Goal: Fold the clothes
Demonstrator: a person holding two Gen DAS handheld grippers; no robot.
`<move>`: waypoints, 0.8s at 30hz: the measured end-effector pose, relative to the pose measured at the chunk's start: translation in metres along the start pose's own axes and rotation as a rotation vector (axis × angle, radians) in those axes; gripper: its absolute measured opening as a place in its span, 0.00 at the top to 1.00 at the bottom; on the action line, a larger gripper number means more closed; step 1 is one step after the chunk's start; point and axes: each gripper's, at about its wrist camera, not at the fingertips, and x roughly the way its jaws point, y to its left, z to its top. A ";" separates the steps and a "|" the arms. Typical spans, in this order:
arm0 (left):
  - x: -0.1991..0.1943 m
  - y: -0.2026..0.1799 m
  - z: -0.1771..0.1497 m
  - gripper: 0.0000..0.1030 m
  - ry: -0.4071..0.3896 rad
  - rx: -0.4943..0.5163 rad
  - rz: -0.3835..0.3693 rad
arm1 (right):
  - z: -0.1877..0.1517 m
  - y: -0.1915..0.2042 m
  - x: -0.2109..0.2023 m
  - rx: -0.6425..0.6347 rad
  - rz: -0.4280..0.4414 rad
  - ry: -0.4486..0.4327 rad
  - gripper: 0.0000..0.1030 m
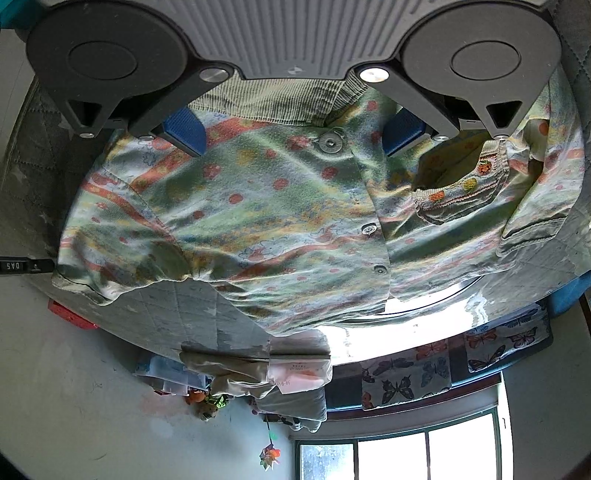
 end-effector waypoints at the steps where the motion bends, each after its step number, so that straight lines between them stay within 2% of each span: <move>1: 0.000 0.000 0.000 0.00 0.001 0.000 0.000 | 0.001 -0.002 -0.001 0.008 -0.009 -0.007 0.95; 5: 0.000 0.000 0.001 0.00 0.003 0.001 0.001 | 0.011 -0.006 -0.005 0.015 -0.021 -0.059 0.89; 7: 0.001 -0.001 0.001 0.00 0.004 -0.001 0.003 | 0.019 0.000 -0.004 -0.004 -0.004 -0.085 0.79; 12: 0.000 -0.001 0.000 0.00 0.005 -0.003 0.006 | 0.035 0.023 0.014 -0.054 0.094 -0.092 0.62; 18: 0.000 -0.001 0.001 0.00 0.006 -0.004 0.007 | 0.041 0.035 0.044 -0.055 0.167 -0.043 0.61; 24: 0.000 0.000 0.001 0.00 0.007 -0.005 0.007 | 0.037 0.030 0.048 -0.056 0.128 -0.043 0.62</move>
